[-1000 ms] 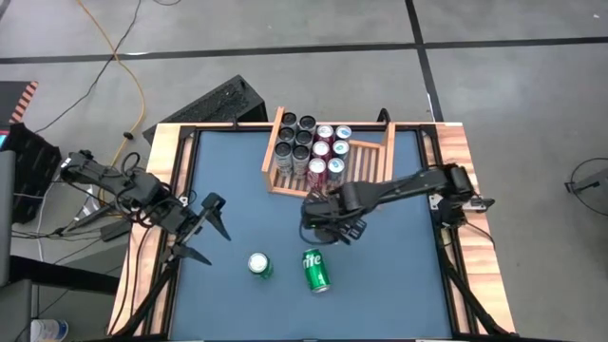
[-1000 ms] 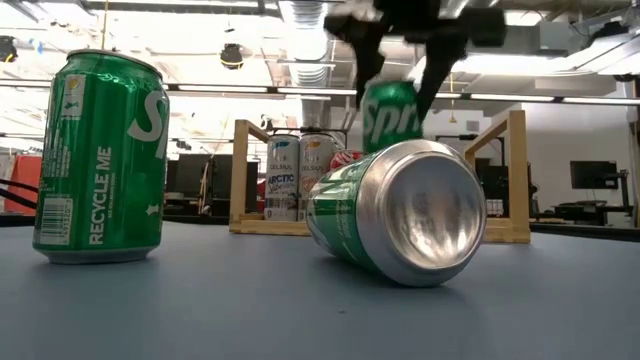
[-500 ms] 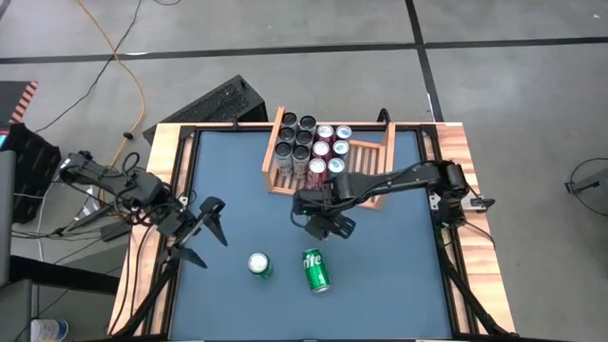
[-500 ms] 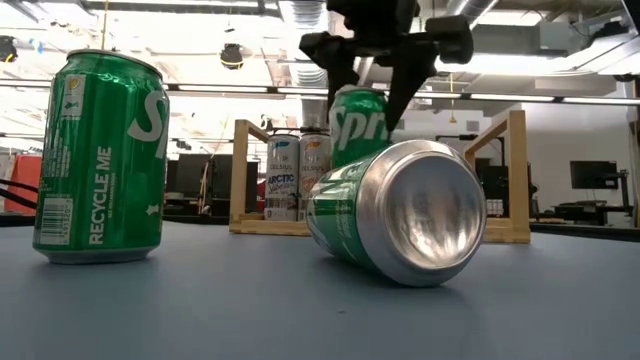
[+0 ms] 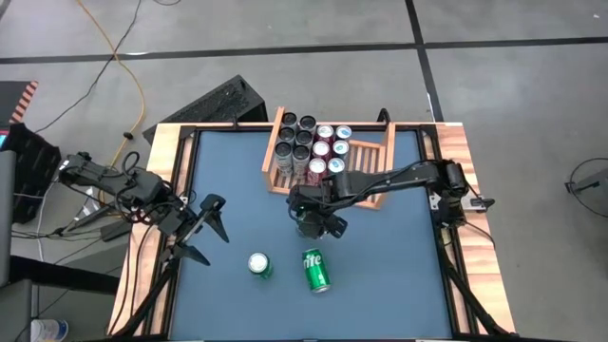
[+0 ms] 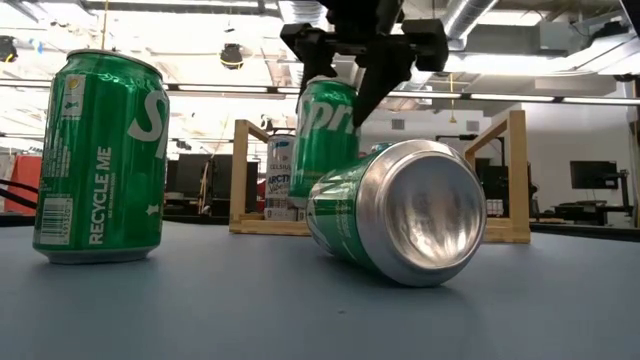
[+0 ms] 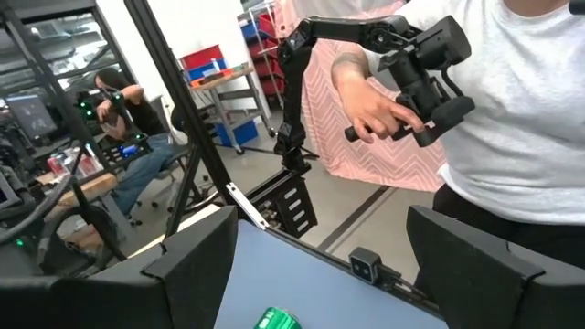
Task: Place canned beverage on shelf
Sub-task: Put the green soda can on the shelf
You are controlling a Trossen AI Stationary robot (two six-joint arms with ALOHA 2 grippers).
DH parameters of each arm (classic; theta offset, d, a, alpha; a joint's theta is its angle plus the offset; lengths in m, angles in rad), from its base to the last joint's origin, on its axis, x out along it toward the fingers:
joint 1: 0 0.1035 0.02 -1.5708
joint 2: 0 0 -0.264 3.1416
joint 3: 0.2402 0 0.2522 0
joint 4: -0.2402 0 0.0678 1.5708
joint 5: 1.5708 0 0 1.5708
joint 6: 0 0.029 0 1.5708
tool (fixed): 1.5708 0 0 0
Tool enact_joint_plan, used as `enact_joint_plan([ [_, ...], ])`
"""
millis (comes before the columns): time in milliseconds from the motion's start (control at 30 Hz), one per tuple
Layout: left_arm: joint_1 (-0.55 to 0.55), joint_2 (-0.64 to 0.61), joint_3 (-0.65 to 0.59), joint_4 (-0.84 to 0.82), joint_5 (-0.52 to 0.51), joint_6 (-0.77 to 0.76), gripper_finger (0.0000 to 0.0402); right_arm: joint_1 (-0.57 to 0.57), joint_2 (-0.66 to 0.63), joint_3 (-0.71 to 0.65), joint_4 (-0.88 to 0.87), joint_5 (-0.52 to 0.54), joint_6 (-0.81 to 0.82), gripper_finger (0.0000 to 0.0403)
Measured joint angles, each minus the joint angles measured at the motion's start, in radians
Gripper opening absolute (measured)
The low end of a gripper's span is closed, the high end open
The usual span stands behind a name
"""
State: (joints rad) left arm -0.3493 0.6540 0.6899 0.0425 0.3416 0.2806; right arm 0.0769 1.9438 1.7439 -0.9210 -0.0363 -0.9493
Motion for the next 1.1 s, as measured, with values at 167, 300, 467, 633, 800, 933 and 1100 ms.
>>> enact_joint_plan([
  [167,0.000,0.000,-0.026,-0.004,0.002,0.001,0.0306,-0.007,0.011,0.000,-0.017,-0.018,-0.027,0.0279],
  [300,0.001,0.009,-0.063,0.039,0.003,-0.009,0.0306,-0.001,0.050,0.000,-0.034,-0.014,-0.070,0.0281],
  [467,0.020,0.006,-0.093,0.086,0.006,-0.039,0.0306,0.001,0.093,0.004,-0.036,0.006,-0.072,0.0284],
  [633,0.035,0.007,-0.098,0.089,0.010,-0.057,0.0306,0.002,0.099,0.006,-0.048,0.045,-0.072,0.0285],
  [800,0.036,0.007,-0.098,0.094,-0.007,-0.056,0.0306,0.001,0.094,0.004,-0.047,0.044,-0.072,0.0285],
  [933,0.036,0.007,-0.098,0.096,-0.017,-0.050,0.0306,0.001,0.094,0.005,-0.050,0.043,-0.051,0.0285],
  [1100,0.036,0.007,-0.098,0.101,-0.052,-0.054,0.0306,0.001,0.094,0.004,-0.028,0.036,-0.044,0.0286],
])
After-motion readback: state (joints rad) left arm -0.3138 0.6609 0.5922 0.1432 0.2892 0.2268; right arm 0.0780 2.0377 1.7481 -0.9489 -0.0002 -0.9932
